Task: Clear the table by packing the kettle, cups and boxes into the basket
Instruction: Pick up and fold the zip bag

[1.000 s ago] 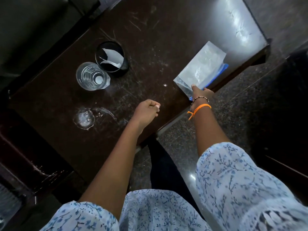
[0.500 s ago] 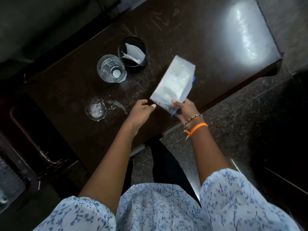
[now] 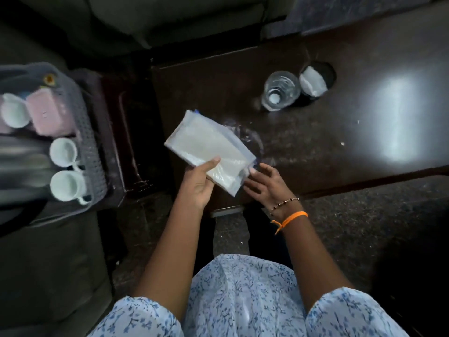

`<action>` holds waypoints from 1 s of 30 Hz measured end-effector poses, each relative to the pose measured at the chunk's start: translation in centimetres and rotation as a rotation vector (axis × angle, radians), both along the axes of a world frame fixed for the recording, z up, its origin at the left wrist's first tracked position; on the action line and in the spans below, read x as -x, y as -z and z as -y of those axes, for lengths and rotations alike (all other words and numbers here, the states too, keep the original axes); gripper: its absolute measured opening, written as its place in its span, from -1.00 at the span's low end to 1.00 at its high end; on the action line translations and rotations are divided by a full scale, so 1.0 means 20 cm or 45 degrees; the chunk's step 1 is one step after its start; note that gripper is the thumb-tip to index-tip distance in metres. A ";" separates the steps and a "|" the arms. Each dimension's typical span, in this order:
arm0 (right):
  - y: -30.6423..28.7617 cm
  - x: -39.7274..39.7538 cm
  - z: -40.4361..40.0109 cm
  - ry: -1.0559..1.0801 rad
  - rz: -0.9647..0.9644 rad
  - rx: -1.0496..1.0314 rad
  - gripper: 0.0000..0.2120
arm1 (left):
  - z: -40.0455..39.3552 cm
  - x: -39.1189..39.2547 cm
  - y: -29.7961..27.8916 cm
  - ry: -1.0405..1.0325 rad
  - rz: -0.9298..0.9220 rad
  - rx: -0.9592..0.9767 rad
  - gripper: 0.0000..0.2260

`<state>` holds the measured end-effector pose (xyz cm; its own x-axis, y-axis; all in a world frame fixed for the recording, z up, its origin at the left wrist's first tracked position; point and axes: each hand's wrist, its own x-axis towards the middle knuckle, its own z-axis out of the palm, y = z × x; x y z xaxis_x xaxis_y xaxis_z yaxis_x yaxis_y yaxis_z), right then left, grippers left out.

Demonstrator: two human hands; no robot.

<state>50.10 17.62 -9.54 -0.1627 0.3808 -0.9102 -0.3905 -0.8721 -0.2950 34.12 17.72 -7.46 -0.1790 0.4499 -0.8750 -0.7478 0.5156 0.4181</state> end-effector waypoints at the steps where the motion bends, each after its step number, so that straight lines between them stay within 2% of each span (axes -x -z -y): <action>1: -0.02 0.09 0.00 -0.023 -0.043 -0.025 -0.63 | 0.03 0.07 -0.01 -0.095 0.026 -0.054 -0.66; 3: -0.07 0.28 0.01 -0.155 -0.080 -0.130 -0.71 | 0.08 0.21 -0.06 -0.222 0.055 -0.134 -0.62; 6: -0.13 0.54 0.01 -0.238 -0.053 -0.312 -0.82 | 0.14 0.40 -0.14 -0.270 0.036 -0.223 -0.64; 12: -0.23 1.01 -0.14 -0.106 0.113 -0.516 -0.77 | 0.24 0.84 -0.31 -0.045 -0.135 -0.391 -0.71; 19: -0.32 1.66 -0.37 -0.175 0.159 -0.685 -0.72 | 0.34 1.24 -0.33 -0.167 -0.294 -0.305 -0.78; 21: -0.32 1.86 -0.41 -0.279 0.240 -0.776 -0.72 | 0.36 1.31 -0.31 -0.168 -0.310 -0.284 -0.78; 25: -0.31 2.21 -0.47 -0.621 0.571 -1.035 -0.82 | 0.39 1.38 -0.28 -0.171 -0.274 -0.264 -0.79; 28: -0.28 2.36 -0.46 -0.857 0.797 -1.222 -0.79 | 0.40 1.42 -0.28 -0.168 -0.268 -0.241 -0.80; 30: -0.27 2.41 -0.45 -1.041 0.878 -1.257 -0.80 | 0.40 1.44 -0.28 -0.144 -0.268 -0.226 -0.80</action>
